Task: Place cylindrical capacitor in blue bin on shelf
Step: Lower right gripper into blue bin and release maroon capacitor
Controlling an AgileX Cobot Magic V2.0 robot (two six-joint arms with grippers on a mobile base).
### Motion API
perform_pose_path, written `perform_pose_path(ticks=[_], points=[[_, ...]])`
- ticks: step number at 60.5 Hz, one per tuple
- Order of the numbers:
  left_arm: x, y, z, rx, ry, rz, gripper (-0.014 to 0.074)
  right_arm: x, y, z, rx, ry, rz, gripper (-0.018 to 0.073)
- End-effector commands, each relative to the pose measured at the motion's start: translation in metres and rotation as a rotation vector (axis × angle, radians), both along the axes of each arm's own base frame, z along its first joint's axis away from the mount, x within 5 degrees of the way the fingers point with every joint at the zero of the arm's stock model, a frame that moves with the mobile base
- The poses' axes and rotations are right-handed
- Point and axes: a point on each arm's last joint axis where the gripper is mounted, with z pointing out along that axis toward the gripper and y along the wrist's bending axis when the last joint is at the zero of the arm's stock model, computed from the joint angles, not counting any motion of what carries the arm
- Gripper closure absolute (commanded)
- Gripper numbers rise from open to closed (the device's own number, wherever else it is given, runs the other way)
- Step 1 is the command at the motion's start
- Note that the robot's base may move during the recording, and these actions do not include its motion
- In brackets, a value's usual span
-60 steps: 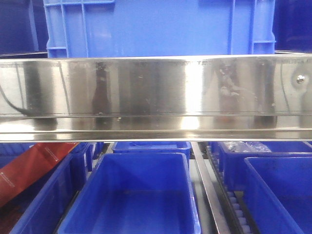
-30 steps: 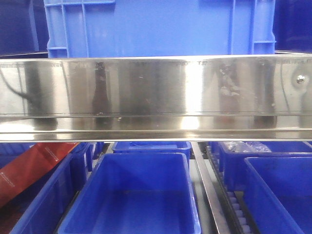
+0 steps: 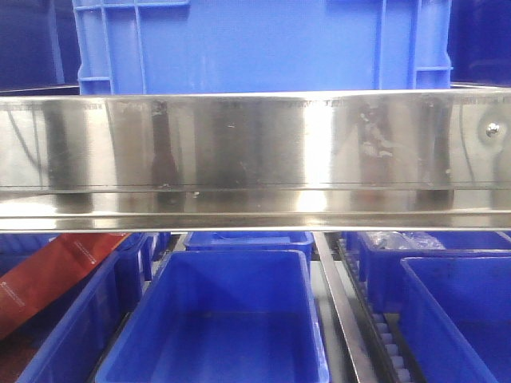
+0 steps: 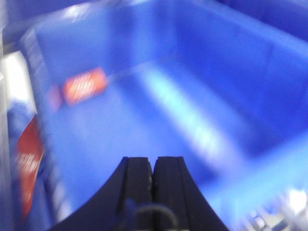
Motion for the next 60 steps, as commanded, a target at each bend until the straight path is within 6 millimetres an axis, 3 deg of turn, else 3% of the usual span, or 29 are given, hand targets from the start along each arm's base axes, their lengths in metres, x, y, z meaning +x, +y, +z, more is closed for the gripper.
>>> perform_pose_path(ticks=[1,24,36,48,60], points=[[-0.024,0.016,-0.003,-0.047,-0.052,0.005,0.0707,-0.002,0.0,0.005,0.002,-0.032,0.003,0.0708],[-0.12,0.089,-0.031,-0.189,-0.149,0.101,0.0707,0.018,0.009,0.009,0.004,-0.039,0.057,0.0708],[-0.152,0.111,-0.05,-0.234,-0.169,0.112,0.0707,0.048,0.026,0.043,0.01,-0.063,0.144,0.0708],[-0.168,0.122,-0.056,-0.258,-0.199,0.111,0.0707,0.098,0.072,0.082,-0.032,-0.036,0.299,0.0708],[-0.169,0.123,-0.057,-0.251,-0.188,0.115,0.0707,0.153,0.125,0.089,-0.081,0.127,0.403,0.0708]])
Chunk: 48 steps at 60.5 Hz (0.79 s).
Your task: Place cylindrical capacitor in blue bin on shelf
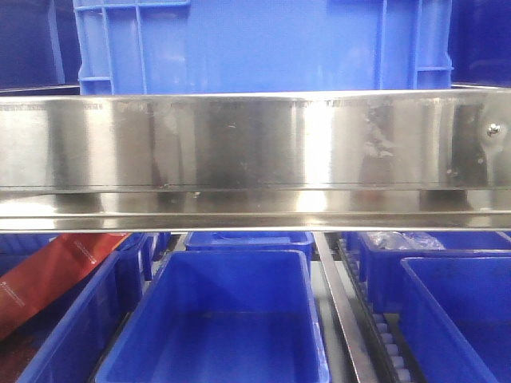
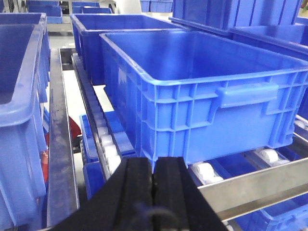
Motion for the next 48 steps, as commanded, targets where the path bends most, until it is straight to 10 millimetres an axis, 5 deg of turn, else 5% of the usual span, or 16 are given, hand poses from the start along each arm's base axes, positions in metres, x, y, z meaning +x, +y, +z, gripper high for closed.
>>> perform_pose_path(ticks=[1,15,24,28,35,48], points=[[-0.001,0.001,0.0,-0.011,-0.005,0.0,0.0707,0.023,0.021,0.0,-0.048,0.069,0.035,0.0708],[-0.001,0.001,0.0,-0.01,-0.003,0.0,0.0707,0.089,0.062,-0.03,-0.152,0.288,0.056,0.0686],[-0.001,0.001,0.0,-0.01,-0.003,0.0,0.0707,0.114,0.076,-0.049,-0.198,0.375,0.059,0.0384],[-0.001,0.001,0.0,-0.01,-0.003,0.0,0.0707,0.122,0.08,-0.058,-0.208,0.394,0.059,0.0206],[-0.001,0.001,0.0,-0.01,-0.003,0.0,0.0707,0.128,0.083,-0.068,-0.22,0.422,0.056,0.0035],[-0.001,0.001,-0.002,0.0,0.015,0.004,0.0707,0.126,0.081,-0.062,-0.212,0.407,0.054,0.0024]])
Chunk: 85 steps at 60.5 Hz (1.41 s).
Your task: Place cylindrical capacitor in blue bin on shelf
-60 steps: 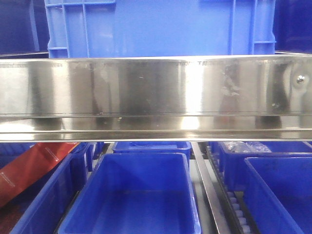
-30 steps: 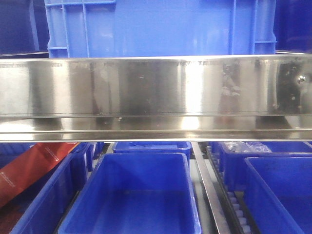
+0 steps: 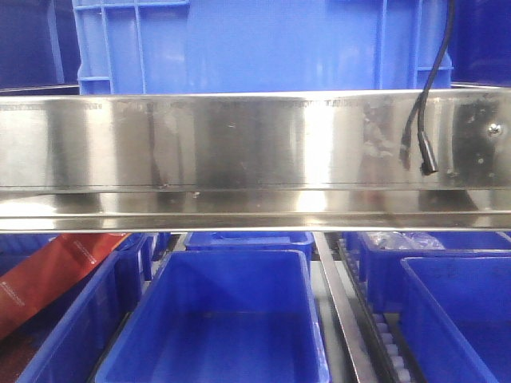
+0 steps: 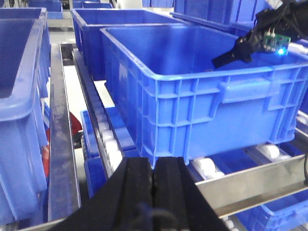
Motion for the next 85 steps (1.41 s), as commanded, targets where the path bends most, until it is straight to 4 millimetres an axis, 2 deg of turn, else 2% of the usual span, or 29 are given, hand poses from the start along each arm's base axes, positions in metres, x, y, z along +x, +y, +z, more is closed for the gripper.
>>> perform_pose_path(ticks=[1,8,20,28,31,38,51,64,74,85], points=[[-0.001,0.001,0.0,-0.01,0.001,0.0,0.0707,-0.005,-0.004,0.014,0.021,-0.042,-0.004,0.0031],[-0.001,0.001,0.0,-0.009,0.002,0.0,0.0707,-0.014,-0.01,0.028,0.037,-0.071,-0.004,0.0132],[-0.001,0.002,0.0,0.001,-0.006,0.008,0.0707,-0.05,-0.028,0.07,0.088,-0.141,-0.002,0.0498],[0.0,0.003,0.0,0.017,-0.017,0.019,0.0707,-0.079,-0.044,0.098,0.121,-0.203,-0.001,0.0684],[0.0,0.003,0.001,0.024,-0.022,0.025,0.0707,-0.093,-0.052,0.107,0.137,-0.232,-0.001,0.072],[0.001,0.004,0.001,0.033,-0.028,0.031,0.0707,-0.12,-0.07,0.114,0.135,-0.301,-0.017,0.072],[0.001,0.004,0.001,0.031,-0.035,0.03,0.0707,-0.172,-0.105,0.089,0.139,-0.391,-0.044,0.072],[0.001,0.004,0.002,0.03,-0.036,0.03,0.0707,-0.217,-0.135,0.036,0.183,-0.482,-0.084,0.072],[0.001,0.004,0.002,0.031,-0.037,0.031,0.0707,-0.255,-0.153,-0.014,0.227,-0.552,-0.087,0.072],[0.001,0.004,0.001,0.033,-0.035,0.031,0.0707,-0.283,-0.166,-0.051,0.261,-0.616,-0.086,0.072]])
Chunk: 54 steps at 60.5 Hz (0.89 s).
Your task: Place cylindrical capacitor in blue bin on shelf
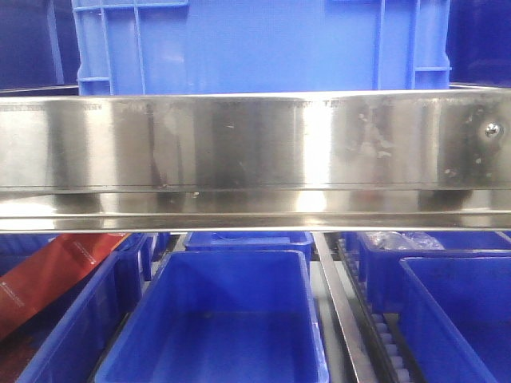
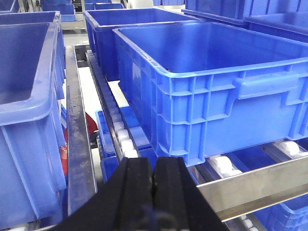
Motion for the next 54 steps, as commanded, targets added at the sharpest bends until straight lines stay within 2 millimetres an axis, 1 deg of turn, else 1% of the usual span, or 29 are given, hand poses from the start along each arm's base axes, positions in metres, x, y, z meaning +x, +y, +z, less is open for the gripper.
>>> perform_pose_path(ticks=[1,8,13,54], points=[[-0.001,0.0,0.002,-0.013,-0.018,-0.002,0.0707,-0.01,-0.005,-0.011,0.029,-0.061,-0.006,0.072],[-0.001,0.0,0.002,-0.013,-0.018,-0.002,0.0707,-0.018,-0.009,-0.023,0.035,-0.073,-0.005,0.072],[-0.001,0.0,0.002,-0.013,-0.018,-0.002,0.0707,-0.019,-0.009,-0.026,0.034,-0.072,-0.005,0.072],[-0.001,0.0,0.002,-0.013,-0.018,-0.002,0.0707,-0.019,-0.01,-0.026,0.033,-0.07,-0.006,0.072]])
